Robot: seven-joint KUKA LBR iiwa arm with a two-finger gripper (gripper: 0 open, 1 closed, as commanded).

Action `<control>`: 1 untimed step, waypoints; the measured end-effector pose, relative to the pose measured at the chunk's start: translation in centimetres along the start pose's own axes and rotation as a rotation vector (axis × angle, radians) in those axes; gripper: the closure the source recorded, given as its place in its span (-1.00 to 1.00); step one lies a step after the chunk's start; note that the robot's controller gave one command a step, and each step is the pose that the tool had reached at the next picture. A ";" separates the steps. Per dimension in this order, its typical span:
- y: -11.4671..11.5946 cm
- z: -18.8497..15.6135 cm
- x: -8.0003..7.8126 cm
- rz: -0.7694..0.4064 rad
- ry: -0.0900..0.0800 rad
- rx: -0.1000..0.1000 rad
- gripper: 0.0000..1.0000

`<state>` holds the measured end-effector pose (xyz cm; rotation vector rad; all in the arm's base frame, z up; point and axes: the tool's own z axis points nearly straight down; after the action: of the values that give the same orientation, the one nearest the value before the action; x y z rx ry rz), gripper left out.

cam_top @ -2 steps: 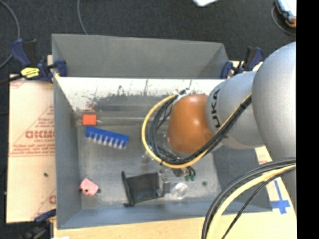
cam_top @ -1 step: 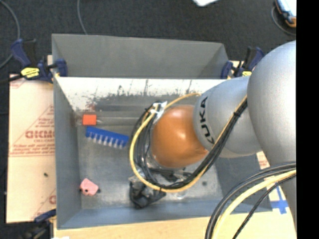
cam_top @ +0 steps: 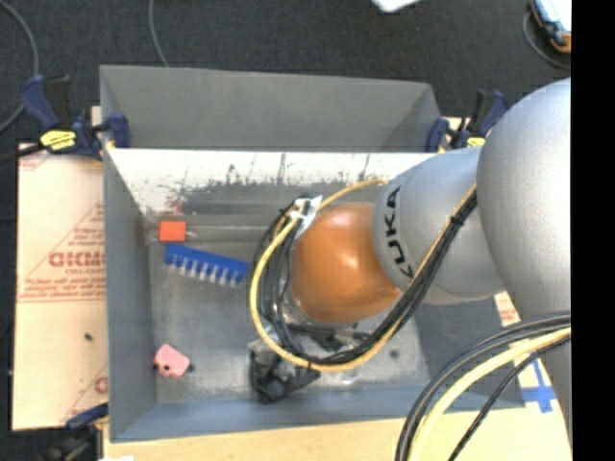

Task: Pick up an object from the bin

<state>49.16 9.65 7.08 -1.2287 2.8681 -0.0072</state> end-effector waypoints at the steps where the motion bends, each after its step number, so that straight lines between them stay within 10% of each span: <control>1: -0.1 -8.3 0.7 0.067 -0.002 0.001 1.00</control>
Offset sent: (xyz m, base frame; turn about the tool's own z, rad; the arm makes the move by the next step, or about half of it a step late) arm 0.0000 0.0000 0.0000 0.0000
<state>48.52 9.05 15.34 -1.1315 2.9058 -0.0060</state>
